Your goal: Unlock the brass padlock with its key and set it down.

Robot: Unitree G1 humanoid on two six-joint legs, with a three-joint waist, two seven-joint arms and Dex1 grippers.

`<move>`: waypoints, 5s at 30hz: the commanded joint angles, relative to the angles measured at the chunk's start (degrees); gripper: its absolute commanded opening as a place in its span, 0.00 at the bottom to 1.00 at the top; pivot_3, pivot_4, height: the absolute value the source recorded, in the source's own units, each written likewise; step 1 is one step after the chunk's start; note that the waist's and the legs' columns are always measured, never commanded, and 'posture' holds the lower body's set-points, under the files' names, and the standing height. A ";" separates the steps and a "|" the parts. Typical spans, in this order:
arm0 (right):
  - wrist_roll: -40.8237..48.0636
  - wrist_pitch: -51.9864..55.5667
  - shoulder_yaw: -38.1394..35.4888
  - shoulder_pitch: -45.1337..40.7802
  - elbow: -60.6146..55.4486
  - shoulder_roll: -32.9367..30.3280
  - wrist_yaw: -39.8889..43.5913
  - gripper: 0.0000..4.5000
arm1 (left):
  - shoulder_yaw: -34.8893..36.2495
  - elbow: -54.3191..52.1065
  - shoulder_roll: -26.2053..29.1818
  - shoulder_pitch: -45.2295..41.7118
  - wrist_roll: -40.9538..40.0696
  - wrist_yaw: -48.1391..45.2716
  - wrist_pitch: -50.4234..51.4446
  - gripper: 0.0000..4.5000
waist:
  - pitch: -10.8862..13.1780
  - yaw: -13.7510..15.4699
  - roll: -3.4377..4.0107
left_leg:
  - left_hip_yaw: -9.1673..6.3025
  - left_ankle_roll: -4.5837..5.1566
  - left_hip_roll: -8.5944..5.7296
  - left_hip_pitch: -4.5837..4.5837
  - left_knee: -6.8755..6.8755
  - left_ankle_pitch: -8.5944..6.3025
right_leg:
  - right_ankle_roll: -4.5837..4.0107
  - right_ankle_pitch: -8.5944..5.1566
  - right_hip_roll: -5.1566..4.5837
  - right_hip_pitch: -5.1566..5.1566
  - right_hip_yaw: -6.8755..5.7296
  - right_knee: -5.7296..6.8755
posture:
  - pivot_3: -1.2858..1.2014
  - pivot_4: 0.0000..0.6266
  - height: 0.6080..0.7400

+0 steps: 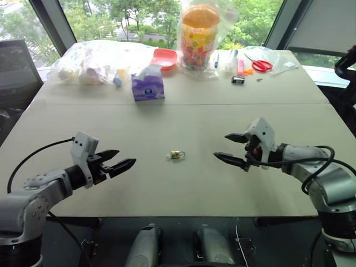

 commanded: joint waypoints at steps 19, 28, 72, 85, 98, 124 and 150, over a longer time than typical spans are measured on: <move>-3.12 2.30 8.27 -8.33 1.73 -8.69 5.41 0.90 | -10.93 6.16 15.69 -3.10 8.25 -15.01 -16.65 1.00 | 0.06 -0.01 0.10 | 0.01 0.00 0.01 -0.04 -0.18 0.00 | -0.27 -0.03 -0.02 0.01 0.00 -0.40 | 0.52 0.24 1.00; -5.35 1.99 20.12 -24.45 8.75 0.37 9.06 0.90 | -16.24 9.61 26.58 -12.21 7.10 -31.27 -16.10 1.00 | 0.09 -0.58 0.12 | 0.09 0.02 0.01 -0.11 -0.52 -0.01 | -0.17 0.11 -0.02 -0.14 0.00 -0.69 | 0.52 0.24 1.00; -26.85 -11.22 31.78 -21.01 20.80 16.29 7.32 0.16 | -21.62 19.21 20.53 -14.18 13.82 -28.67 -20.72 1.00 | 0.08 -0.42 0.08 | 0.05 -0.21 0.04 0.01 -0.13 0.17 | -0.16 0.11 0.16 -0.28 -0.04 0.27 | 0.52 0.24 1.00; -27.52 -12.70 32.13 -25.02 27.07 18.25 9.57 0.56 | -22.39 19.76 18.76 -14.97 15.37 -28.76 -21.06 1.00 | 0.08 -0.56 0.07 | 0.05 -0.21 0.05 0.03 -0.02 0.17 | -0.15 0.11 0.17 -0.24 -0.04 0.37 | 0.52 0.24 1.00; -28.52 -13.92 32.84 -25.19 30.75 21.22 10.25 0.16 | -21.99 18.61 17.97 -13.05 15.36 -27.06 -20.91 1.00 | 0.08 -0.64 0.07 | 0.04 -0.20 0.06 0.05 -0.02 0.18 | -0.16 0.11 0.18 -0.25 -0.04 0.41 | 0.52 0.24 1.00; -33.89 -27.44 20.89 -22.03 7.62 11.74 -1.45 0.16 | -24.07 55.25 -7.21 -47.57 13.76 -34.42 -21.08 1.00 | 0.23 -0.25 -0.20 | 0.06 -0.14 0.09 -0.16 0.13 0.31 | -0.01 0.20 0.38 -0.34 0.02 0.41 | 0.52 0.24 1.00; -34.31 -25.54 21.39 -20.45 5.56 11.97 -3.01 0.16 | -23.89 55.89 -10.13 -47.98 14.34 -37.50 -20.83 0.22 | 0.23 -0.21 -0.20 | 0.04 -0.15 0.09 -0.16 0.13 0.31 | -0.01 0.20 0.39 -0.34 0.02 0.41 | 0.52 0.24 1.00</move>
